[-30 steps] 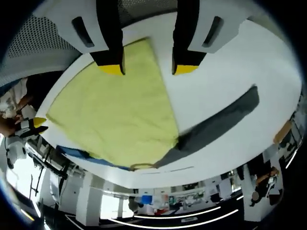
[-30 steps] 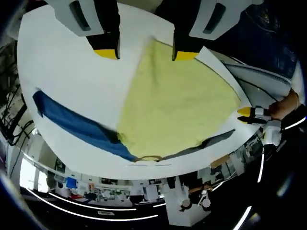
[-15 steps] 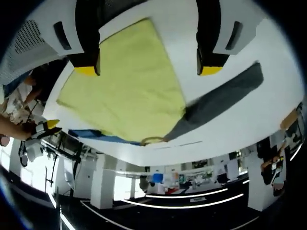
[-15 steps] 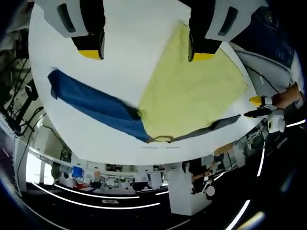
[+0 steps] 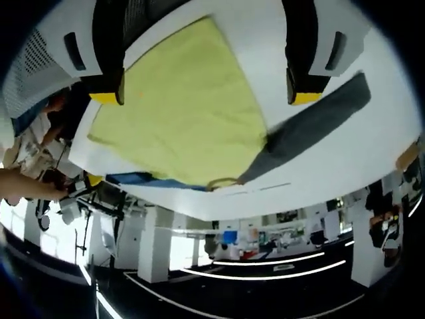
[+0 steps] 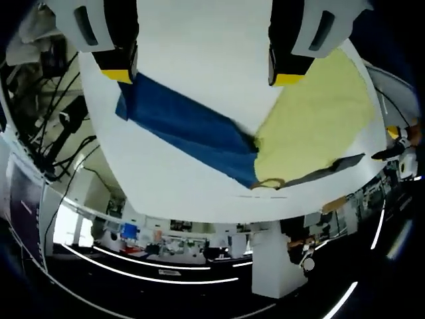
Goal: Fold the garment on the visible template until the final outline fits inside the template.
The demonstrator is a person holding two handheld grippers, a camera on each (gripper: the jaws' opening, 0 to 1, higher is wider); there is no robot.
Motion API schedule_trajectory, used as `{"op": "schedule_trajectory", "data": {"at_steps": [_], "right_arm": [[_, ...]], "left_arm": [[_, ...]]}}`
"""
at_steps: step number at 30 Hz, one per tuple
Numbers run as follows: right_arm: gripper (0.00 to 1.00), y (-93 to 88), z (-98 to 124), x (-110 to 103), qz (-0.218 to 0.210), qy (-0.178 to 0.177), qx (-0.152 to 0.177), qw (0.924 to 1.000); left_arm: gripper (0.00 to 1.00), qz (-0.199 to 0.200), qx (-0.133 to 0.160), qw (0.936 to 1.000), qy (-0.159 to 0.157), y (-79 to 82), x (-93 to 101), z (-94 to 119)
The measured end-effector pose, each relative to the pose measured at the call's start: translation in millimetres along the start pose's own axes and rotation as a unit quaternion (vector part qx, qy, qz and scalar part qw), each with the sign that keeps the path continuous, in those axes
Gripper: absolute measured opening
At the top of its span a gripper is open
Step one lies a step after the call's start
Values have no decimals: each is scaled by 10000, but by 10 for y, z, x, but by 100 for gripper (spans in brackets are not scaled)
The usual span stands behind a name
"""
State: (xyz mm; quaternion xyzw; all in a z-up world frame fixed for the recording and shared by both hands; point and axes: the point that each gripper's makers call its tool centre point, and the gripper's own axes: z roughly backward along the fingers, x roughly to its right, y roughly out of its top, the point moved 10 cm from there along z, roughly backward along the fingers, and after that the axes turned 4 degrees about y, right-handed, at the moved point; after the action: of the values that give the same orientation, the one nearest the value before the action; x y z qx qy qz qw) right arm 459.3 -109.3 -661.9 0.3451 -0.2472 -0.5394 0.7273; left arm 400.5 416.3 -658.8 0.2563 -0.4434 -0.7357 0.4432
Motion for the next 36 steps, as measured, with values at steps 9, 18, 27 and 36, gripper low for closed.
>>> {"op": "schedule_trajectory", "data": {"at_steps": [9, 18, 27, 36], "right_arm": [[69, 146, -140, 356, 35, -173, -84, 9998], [45, 130, -391, 578, 91, -466, -438, 9979], [28, 93, -619, 758, 124, -709, -832, 9939], [10, 36, -663, 854, 83, -935, -1062, 9899]], "left_arm": [[99, -104, 67, 9998, -149, 57, 31, -10], [99, -70, 141, 9996, -240, 119, 40, -21], [99, -56, 245, 9993, -288, 166, 41, -14], [97, -13, 206, 9995, -252, 158, 39, -13]]}}
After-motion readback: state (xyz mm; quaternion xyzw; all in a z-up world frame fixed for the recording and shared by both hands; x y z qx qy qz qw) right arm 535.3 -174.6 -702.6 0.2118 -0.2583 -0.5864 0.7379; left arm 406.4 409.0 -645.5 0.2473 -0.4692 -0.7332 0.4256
